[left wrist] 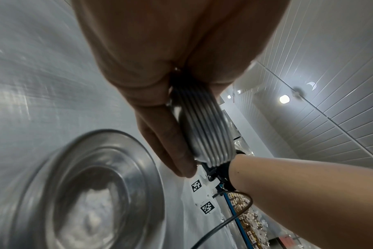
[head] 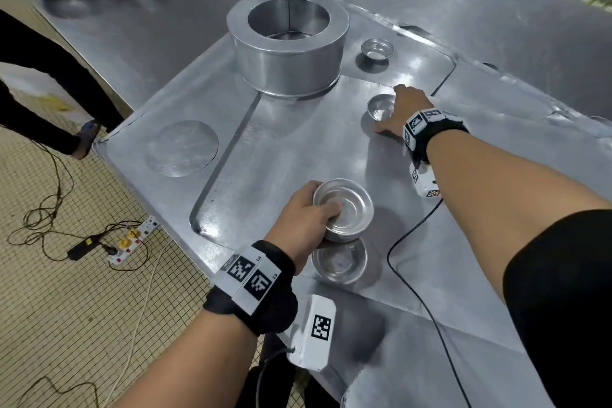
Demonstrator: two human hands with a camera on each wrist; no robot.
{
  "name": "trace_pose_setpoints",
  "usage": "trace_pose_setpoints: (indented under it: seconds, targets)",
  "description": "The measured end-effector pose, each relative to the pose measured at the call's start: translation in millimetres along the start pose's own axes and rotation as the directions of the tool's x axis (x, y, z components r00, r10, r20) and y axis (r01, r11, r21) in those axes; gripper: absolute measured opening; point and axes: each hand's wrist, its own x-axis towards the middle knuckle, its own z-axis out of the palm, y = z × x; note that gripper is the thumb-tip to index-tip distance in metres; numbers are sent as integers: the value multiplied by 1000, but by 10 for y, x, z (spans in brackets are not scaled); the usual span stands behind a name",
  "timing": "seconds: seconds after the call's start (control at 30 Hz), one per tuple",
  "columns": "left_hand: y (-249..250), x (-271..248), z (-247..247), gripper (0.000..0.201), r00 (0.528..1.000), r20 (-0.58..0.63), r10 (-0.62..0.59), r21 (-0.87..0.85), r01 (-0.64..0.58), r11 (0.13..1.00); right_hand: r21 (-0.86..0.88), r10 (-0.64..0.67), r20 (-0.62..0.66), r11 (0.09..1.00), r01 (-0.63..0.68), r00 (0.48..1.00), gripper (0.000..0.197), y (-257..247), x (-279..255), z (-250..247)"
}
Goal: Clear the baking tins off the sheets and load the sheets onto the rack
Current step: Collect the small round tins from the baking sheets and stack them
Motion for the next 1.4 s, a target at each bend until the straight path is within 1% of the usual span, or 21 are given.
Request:
trace_pose_setpoints:
  seconds: [0.07, 0.13, 0.23, 0.33, 0.47, 0.5, 0.57, 0.67, 0.77, 0.83, 0.9, 0.97, 1.03, 1.1, 1.23, 1.33, 1.4]
  targets:
    - [-4, -2, 31, 23, 1000, -4, 6, 14, -6, 1000, -5, -4, 30, 1000, 4, 1000, 96, 13, -92, -64]
    - [-5, 1, 68, 22, 1000, -4, 14, 36, -14, 999, 34, -24, 57, 999, 22, 998, 102, 36, -205, -140]
    - [2, -2, 134, 21, 1000, 11, 7, 57, -8, 998, 108, -64, 56, 992, 58, 996, 98, 61, -474, -295]
    - [-5, 0, 211, 25, 999, 30, -15, 37, 14, 999, 175, -114, 52, 979, 103, 992, 97, 50, -844, -489]
    - [-8, -1, 314, 25, 999, 10, -51, 6, 51, 999, 291, -150, 7, 946, 141, 989, 91, 49, -1366, -696]
    - [-1, -7, 339, 26, 998, 11, -64, -22, 64, 998, 309, -161, 8, 939, 150, 987, 90, 52, -1494, -736]
    - [19, -19, 386, 37, 995, 45, -86, -73, 90, 993, 353, -186, 22, 921, 166, 982, 89, 53, -1746, -802]
    - [42, -48, 435, 56, 988, 141, -64, -23, 68, 997, 402, -236, 42, 894, 199, 971, 88, 47, -2066, -834]
    - [44, -74, 483, 58, 983, 182, -30, 31, 24, 999, 396, -270, 60, 890, 225, 961, 86, 64, -2274, -786]
    - [35, -84, 530, 55, 982, 186, -24, 60, 13, 998, 378, -288, 63, 893, 245, 955, 86, 91, -2361, -742]
    - [17, -89, 590, 52, 988, 154, -29, 53, 21, 998, 363, -300, 62, 895, 259, 952, 87, 124, -2419, -701]
    - [-5, -98, 653, 44, 993, 115, -27, 60, 21, 998, 358, -309, 59, 894, 269, 949, 85, 157, -2459, -675]
    - [-28, -113, 717, 35, 995, 98, -21, 74, 14, 997, 358, -315, 53, 892, 277, 948, 84, 192, -2485, -663]
    - [-55, -120, 763, 31, 996, 90, -6, 78, -1, 997, 348, -323, 55, 893, 285, 945, 84, 222, -2502, -657]
    - [-61, -112, 784, 30, 996, 82, 21, 65, -26, 998, 343, -344, 71, 890, 301, 936, 91, 236, -2478, -647]
    - [2, -59, 719, 29, 997, 71, 26, 30, -28, 999, 333, -357, 124, 894, 300, 926, 102, 253, -2341, -625]
    - [69, 8, 656, 29, 997, 68, 29, -5, -28, 1000, 266, -348, 171, 917, 297, 922, 99, 273, -2184, -598]
